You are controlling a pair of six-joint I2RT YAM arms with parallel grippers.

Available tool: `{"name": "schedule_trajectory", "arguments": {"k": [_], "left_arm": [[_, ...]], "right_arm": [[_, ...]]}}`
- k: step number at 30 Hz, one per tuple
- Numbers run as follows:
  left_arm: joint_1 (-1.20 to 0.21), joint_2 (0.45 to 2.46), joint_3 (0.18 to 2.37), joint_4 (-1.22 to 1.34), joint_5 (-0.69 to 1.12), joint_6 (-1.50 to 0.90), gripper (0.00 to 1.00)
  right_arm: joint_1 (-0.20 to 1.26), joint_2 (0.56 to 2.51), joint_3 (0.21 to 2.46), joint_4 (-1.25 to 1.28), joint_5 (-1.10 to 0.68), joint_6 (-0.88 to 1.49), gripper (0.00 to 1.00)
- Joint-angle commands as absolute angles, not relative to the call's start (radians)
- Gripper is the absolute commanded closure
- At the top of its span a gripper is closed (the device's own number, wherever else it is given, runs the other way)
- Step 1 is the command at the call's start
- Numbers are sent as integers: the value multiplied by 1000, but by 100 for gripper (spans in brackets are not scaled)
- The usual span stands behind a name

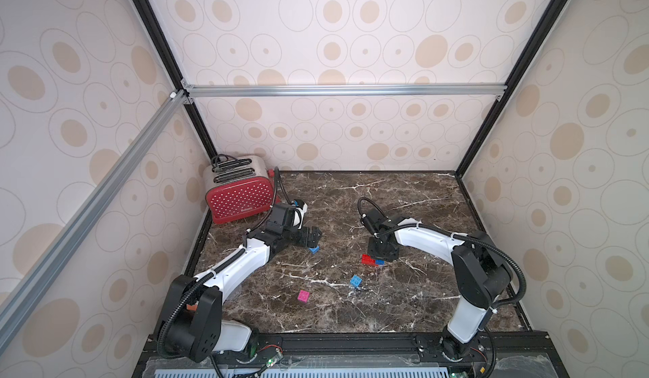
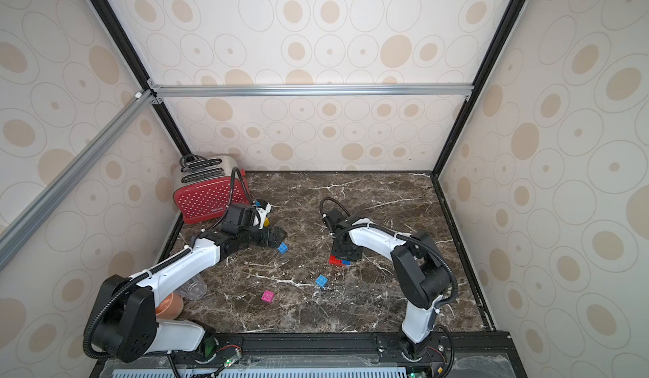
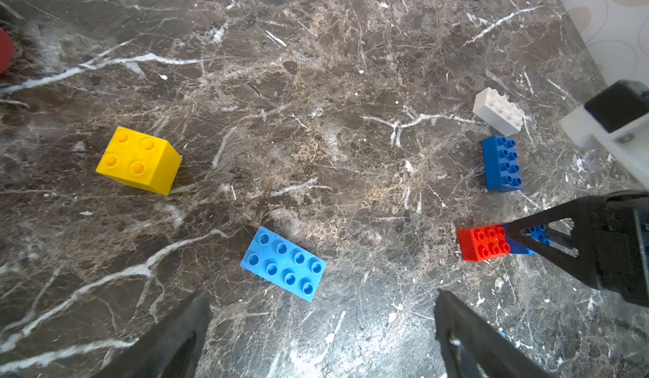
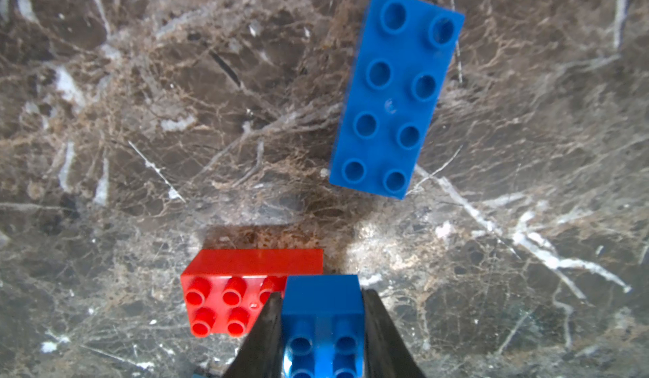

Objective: Assemble a carrot with lego
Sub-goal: Assemble the lego brick with the lego brick.

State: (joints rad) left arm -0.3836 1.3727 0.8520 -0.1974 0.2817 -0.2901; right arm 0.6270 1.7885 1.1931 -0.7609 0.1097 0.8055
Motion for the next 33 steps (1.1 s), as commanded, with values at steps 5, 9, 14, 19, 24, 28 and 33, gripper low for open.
{"name": "schedule_trajectory", "arguments": {"k": [5, 9, 14, 19, 24, 28, 33], "left_arm": [[-392, 1376, 868, -202, 279, -272, 1], [-393, 1374, 868, -202, 281, -280, 1], [-394, 1373, 873, -208, 281, -285, 1], [-402, 1367, 883, -224, 266, -288, 1], [-418, 1356, 888, -242, 240, -289, 1], [-438, 1347, 894, -267, 216, -291, 1], [-459, 1324, 883, -288, 194, -304, 1]], "right_arm": [[637, 1912, 1187, -796, -6, 628, 100], [641, 1932, 1214, -816, -5, 601, 100], [640, 1924, 1218, -828, 9, 620, 98], [641, 1890, 1221, -824, 3, 661, 90], [640, 1867, 1223, -806, -7, 678, 84], [640, 1853, 1231, -801, -8, 677, 77], [641, 1842, 1237, -801, -1, 673, 70]]}}
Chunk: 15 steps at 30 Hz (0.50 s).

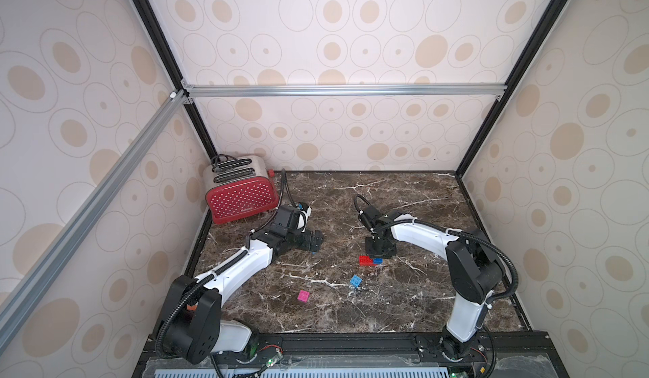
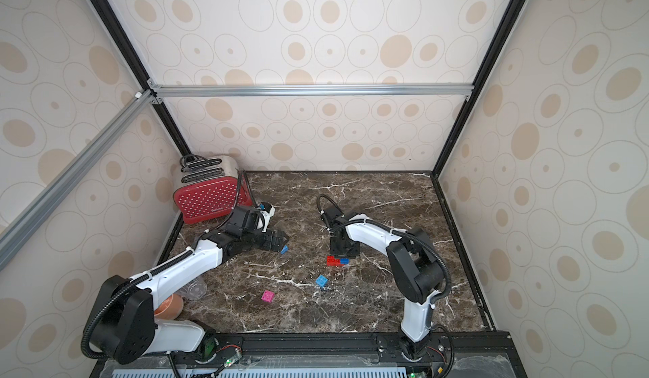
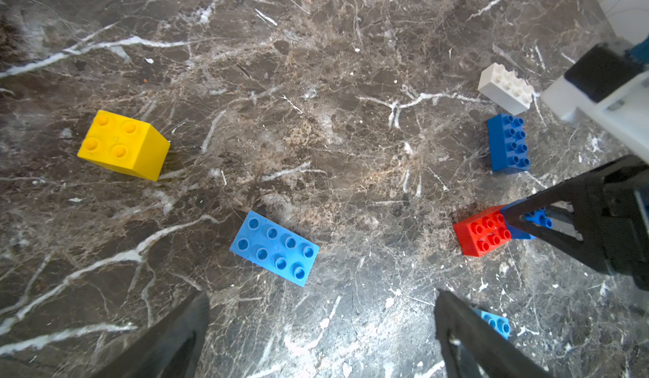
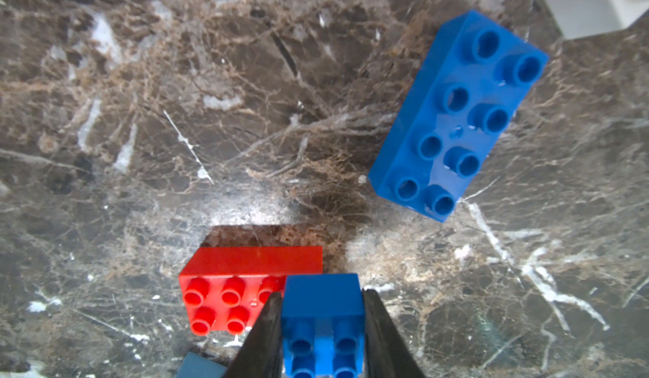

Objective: Assemble a carrot with lego
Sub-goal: Assemble the lego brick with the lego brick.

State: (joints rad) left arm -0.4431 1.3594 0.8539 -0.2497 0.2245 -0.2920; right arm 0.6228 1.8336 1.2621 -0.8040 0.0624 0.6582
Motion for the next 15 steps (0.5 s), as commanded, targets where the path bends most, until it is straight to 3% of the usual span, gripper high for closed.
{"name": "schedule_trajectory", "arguments": {"k": [1, 15], "left_arm": [[-462, 1316, 879, -298, 187, -309, 1], [-608, 1173, 829, -592, -18, -464, 1]], "right_arm": [[641, 1841, 1239, -802, -2, 672, 68], [638, 1797, 1248, -807, 6, 661, 40]]}}
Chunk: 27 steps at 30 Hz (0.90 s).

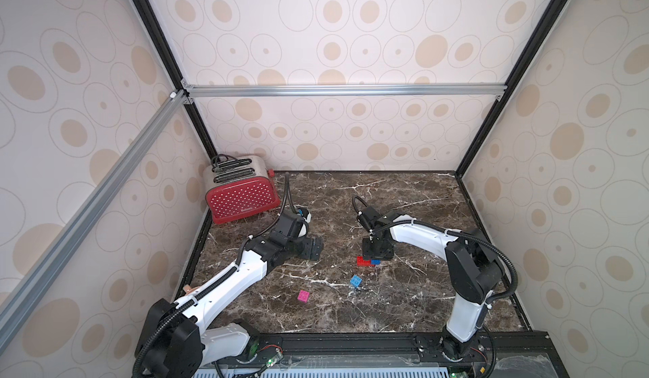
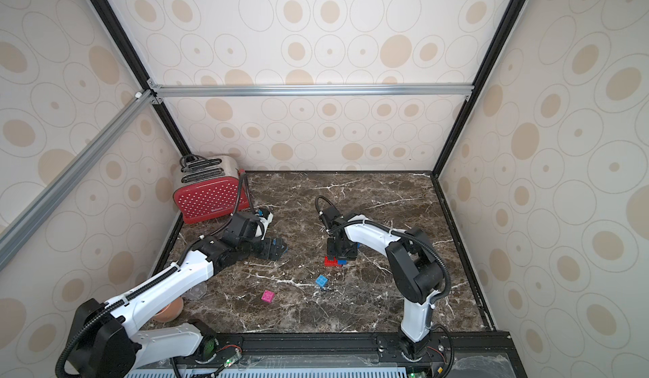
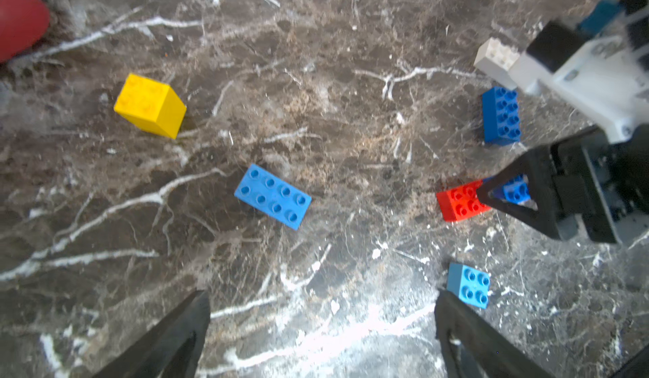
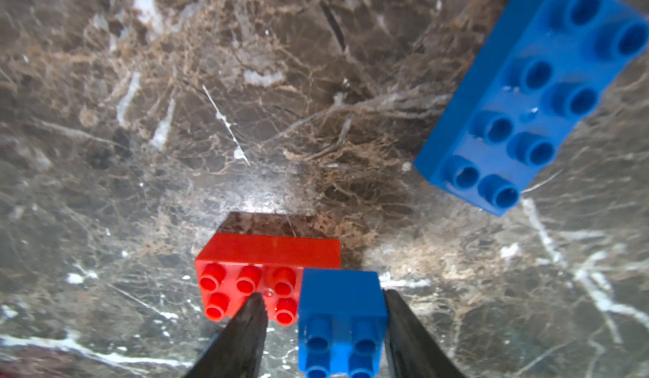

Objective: Assemble a carrot with lego
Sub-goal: Assemble the lego brick with the lego brick, then pick up the lego brick from the center of the board.

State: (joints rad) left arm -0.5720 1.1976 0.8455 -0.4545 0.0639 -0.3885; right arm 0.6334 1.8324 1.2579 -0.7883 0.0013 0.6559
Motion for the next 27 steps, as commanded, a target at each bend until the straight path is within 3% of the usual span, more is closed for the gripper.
{"name": "schedule_trajectory", "arguments": {"k": [1, 13, 27], "left_arm": [[-626, 1165, 823, -618, -37, -489, 1], [-802, 1194, 777, -808, -107, -619, 9], [-848, 1325, 740, -778, -49, -659, 28]], "right_arm": [[638, 1790, 1246, -808, 9, 661, 39], [637, 1662, 1210, -856, 17, 658, 26], [637, 1585, 1177, -870, 15, 652, 23]]}}
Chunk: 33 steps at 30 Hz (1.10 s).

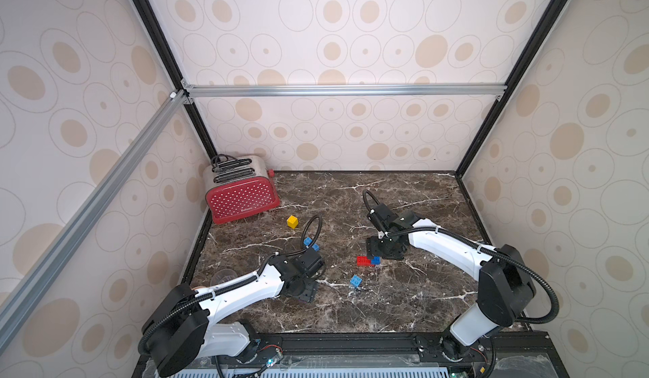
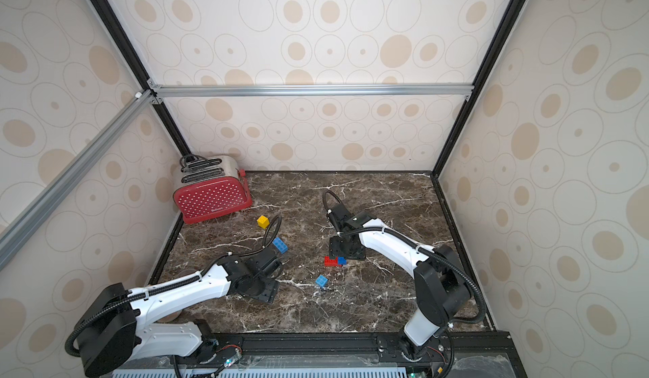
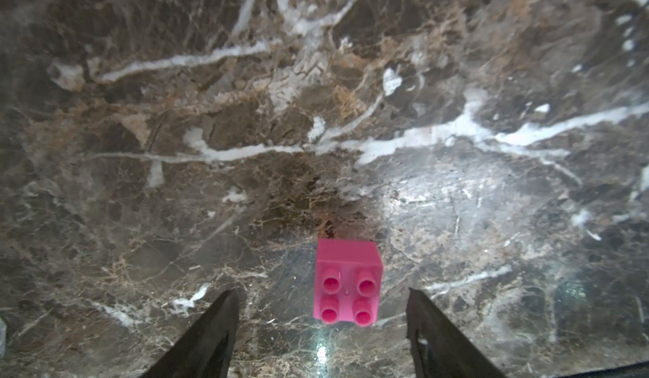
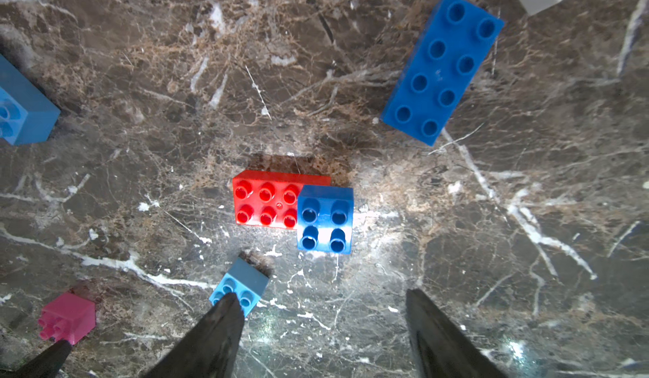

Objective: Assemble a carrot with lego
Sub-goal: Pick up the lego brick from the center of the board.

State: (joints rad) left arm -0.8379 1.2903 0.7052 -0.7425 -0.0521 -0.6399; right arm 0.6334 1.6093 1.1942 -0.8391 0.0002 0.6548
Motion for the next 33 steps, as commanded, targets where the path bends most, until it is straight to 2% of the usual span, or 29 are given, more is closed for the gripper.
{"name": "schedule_trajectory", "arguments": {"k": [1, 7, 11, 20, 24, 30, 33], "left_arm": [[-848, 1337, 747, -782, -43, -652, 29], [-847, 1394, 796, -813, -25, -616, 34], [-848, 1409, 802, -811, -18, -614, 41], [-847, 1434, 802, -812, -13, -637, 47], [-848, 1441, 799, -811, -9, -636, 55], [-848, 1446, 797, -810, -6, -640, 63], [-848, 1449, 797, -809, -3, -641, 63]], "right_arm": [[637, 1585, 1176, -869, 13, 652, 23], [635, 1576, 1166, -864, 18, 656, 23], [635, 1570, 1161, -860, 20, 658, 23], [632, 1573, 1167, -859, 15, 654, 23], [631, 1572, 1166, -857, 15, 652, 23], [630, 1565, 1154, -850, 14, 657, 23], [629, 1563, 1151, -847, 11, 657, 23]]}}
